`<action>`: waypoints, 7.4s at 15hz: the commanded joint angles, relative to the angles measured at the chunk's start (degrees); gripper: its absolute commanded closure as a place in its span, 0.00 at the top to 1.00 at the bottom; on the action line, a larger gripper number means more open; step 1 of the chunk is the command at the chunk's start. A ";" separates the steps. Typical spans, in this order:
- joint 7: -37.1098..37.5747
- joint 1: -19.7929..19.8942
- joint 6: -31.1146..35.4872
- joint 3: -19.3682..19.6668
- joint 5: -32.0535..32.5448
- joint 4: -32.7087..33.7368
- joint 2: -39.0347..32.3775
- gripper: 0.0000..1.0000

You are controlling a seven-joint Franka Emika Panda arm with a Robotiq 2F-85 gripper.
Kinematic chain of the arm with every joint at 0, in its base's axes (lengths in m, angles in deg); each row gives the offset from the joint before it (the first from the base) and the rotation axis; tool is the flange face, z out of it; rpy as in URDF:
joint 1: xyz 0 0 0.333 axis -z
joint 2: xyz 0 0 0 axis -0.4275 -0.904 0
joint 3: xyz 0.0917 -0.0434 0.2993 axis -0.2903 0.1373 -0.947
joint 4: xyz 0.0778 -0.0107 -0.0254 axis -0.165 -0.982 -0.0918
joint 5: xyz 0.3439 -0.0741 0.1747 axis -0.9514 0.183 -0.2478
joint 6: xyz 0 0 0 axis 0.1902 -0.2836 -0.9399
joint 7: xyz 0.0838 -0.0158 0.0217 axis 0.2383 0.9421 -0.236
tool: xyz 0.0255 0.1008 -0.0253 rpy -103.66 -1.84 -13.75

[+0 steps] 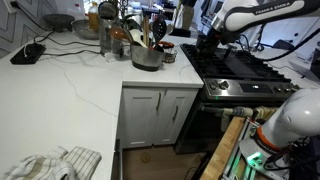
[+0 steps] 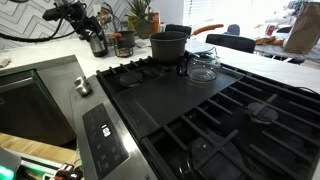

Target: Pick up one silver utensil from the utensil holder and put it on the kitchen counter

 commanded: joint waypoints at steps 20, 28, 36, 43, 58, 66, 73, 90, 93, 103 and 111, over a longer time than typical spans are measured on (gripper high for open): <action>21.81 -5.85 3.57 -5.75 -18.97 17.48 -11.19 1.00; 32.33 -6.60 18.04 -6.72 -17.71 18.98 -18.90 1.00; 33.13 -6.74 26.77 -7.16 -18.21 19.08 -23.49 0.55; 32.42 -6.52 30.62 -7.67 -18.37 18.89 -25.37 0.40; 30.49 -6.14 36.05 -8.64 -18.95 18.81 -26.31 0.00; 32.61 -6.55 34.95 -7.34 -13.72 18.33 -21.60 0.01; 36.30 -5.72 31.48 -5.93 -6.91 18.08 -17.08 0.01; 35.55 -3.02 25.57 -1.56 -13.76 17.65 -5.10 0.01; 38.12 -1.07 27.27 0.04 -14.65 18.02 -5.64 0.01; 74.43 23.63 40.30 -8.06 6.53 18.71 -15.09 0.01; 80.26 23.21 39.52 -8.20 11.09 18.34 -16.25 0.05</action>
